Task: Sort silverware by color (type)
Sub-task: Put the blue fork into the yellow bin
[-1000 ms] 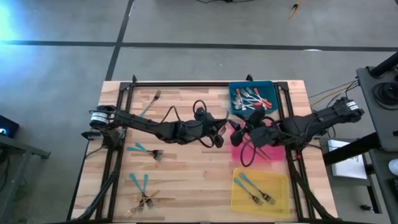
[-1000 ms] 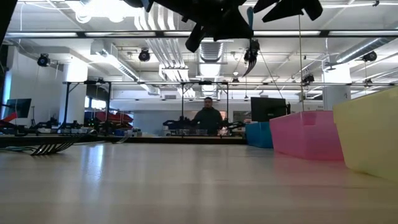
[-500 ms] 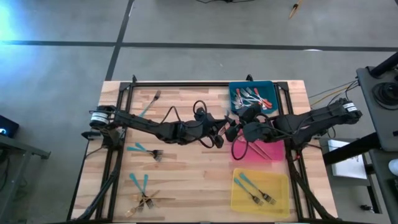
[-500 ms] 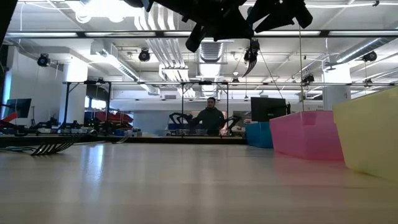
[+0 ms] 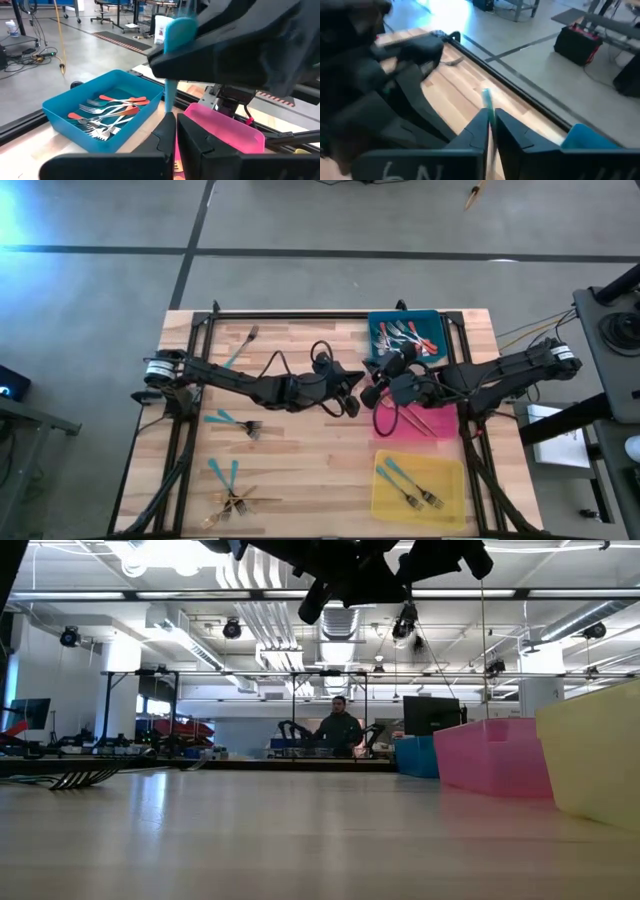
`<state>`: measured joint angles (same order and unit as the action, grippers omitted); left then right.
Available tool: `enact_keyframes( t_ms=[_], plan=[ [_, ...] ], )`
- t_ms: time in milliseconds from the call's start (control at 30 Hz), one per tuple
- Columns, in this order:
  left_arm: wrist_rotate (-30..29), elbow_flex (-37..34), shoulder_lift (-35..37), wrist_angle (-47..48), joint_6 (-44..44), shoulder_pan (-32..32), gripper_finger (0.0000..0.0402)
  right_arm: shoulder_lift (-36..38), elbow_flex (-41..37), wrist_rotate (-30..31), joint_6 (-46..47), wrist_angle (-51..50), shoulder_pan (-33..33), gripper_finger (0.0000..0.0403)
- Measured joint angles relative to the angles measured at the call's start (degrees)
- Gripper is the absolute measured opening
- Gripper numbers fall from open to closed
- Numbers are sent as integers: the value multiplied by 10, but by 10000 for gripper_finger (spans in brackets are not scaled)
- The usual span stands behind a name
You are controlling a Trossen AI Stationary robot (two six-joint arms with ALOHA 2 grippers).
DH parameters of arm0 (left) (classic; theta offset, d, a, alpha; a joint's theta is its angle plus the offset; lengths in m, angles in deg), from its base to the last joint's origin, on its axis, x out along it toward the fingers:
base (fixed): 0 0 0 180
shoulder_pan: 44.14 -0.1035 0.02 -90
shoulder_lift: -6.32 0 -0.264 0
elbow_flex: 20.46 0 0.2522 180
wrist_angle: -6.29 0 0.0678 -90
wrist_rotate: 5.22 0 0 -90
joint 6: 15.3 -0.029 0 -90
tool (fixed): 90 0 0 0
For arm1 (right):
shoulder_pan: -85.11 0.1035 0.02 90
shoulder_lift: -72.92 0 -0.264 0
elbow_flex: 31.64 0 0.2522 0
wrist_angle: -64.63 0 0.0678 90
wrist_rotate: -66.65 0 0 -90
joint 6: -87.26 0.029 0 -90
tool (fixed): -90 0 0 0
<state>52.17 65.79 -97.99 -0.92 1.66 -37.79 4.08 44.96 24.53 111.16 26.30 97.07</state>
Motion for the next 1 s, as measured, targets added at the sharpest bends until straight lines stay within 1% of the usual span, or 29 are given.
enact_keyframes(
  t_ms=[100,200,300,367,433,467,533,600,700,767,900,933,1000],
  plan=[
    [0,0,0,-1,0,1,1,0,0,-7,-10,4,-1,11],
    [1,0,0,8,-17,1,1,0,11,-31,-17,-2,0,10],
    [1,0,3,41,-41,1,1,4,38,-47,-21,-57,0,9],
    [2,0,8,80,-44,2,1,7,61,-70,-5,-109,0,9],
    [6,0,17,129,-45,4,0,9,83,-120,27,-169,0,9],
    [6,0,21,156,-44,5,0,9,92,-157,41,-195,2,9],
    [6,0,30,207,-43,9,0,9,105,-253,70,-240,10,9],
    [6,0,36,254,-39,15,0,7,107,-340,100,-262,30,9],
    [7,0,48,321,-29,23,0,5,98,-426,145,-261,78,9],
    [10,0,56,371,-18,27,0,1,92,-447,184,-259,121,9],
    [16,0,67,464,10,30,0,-16,84,-448,275,-257,212,9],
    [18,0,71,481,16,30,0,-25,82,-445,297,-257,233,9],
    [30,0,78,512,22,30,0,-46,76,-419,337,-258,269,9]
  ],
)
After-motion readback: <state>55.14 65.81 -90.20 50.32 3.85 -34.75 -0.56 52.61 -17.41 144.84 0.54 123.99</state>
